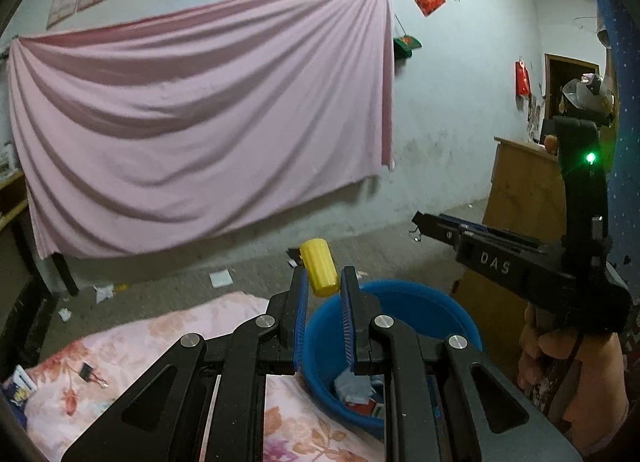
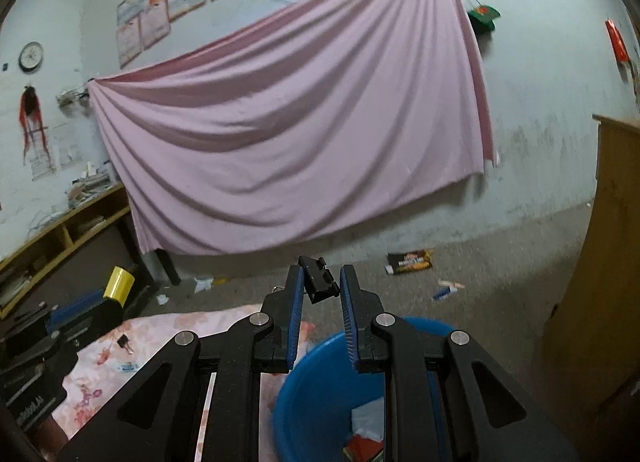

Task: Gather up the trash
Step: 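Carry the yellow cap and black clip over the blue bucket and open both grippers, then move both tools back over the remaining trash on the bed, then grasp the black binder clip with the left gripper while the right gripper grasps the white packet, then lift the binder clip and white packet off the bed toward the blue bucket, then hold both items over the blue bucket and open both grippers to drop them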

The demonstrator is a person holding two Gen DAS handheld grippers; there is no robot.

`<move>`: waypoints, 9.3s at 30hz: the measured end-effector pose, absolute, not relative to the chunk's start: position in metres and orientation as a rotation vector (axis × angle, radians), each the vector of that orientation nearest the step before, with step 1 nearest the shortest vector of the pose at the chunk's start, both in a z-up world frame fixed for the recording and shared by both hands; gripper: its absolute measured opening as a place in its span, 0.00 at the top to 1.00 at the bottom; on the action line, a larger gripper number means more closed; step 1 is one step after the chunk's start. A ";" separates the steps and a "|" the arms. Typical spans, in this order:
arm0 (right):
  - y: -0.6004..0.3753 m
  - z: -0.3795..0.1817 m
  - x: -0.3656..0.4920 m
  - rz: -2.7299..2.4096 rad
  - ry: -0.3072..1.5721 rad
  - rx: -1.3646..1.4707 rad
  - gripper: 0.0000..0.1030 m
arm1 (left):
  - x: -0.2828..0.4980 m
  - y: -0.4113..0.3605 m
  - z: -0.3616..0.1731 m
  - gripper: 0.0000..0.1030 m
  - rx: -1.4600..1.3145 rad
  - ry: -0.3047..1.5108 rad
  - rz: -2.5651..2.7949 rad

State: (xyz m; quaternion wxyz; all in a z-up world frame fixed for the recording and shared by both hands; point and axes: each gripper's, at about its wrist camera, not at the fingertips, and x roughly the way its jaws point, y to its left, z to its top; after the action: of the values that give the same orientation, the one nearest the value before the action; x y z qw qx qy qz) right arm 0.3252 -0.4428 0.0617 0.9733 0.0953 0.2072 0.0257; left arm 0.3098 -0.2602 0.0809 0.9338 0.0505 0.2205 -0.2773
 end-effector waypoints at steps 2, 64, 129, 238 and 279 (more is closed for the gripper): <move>-0.448 0.060 0.326 0.050 0.434 0.207 0.84 | 0.314 -0.263 0.077 0.87 0.094 0.481 -0.580; -0.321 0.089 0.326 0.317 0.232 0.111 0.00 | 0.278 -0.024 0.109 0.01 -0.203 0.252 -0.058; -0.149 -0.076 0.428 0.498 0.964 -0.203 0.30 | 0.374 0.040 -0.039 0.05 -0.165 0.866 -0.029; -0.280 0.028 0.349 0.366 0.382 -0.017 0.31 | 0.317 -0.106 0.047 0.88 0.055 0.327 -0.271; -0.469 0.056 0.321 0.055 0.434 0.189 0.29 | 0.324 -0.290 0.067 0.88 0.104 0.417 -0.552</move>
State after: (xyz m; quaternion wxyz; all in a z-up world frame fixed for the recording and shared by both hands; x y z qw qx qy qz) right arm 0.3213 -0.4687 0.0556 0.9717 0.0935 0.2150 0.0274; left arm 0.3239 -0.2901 0.0670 0.9394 0.0510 0.2044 -0.2705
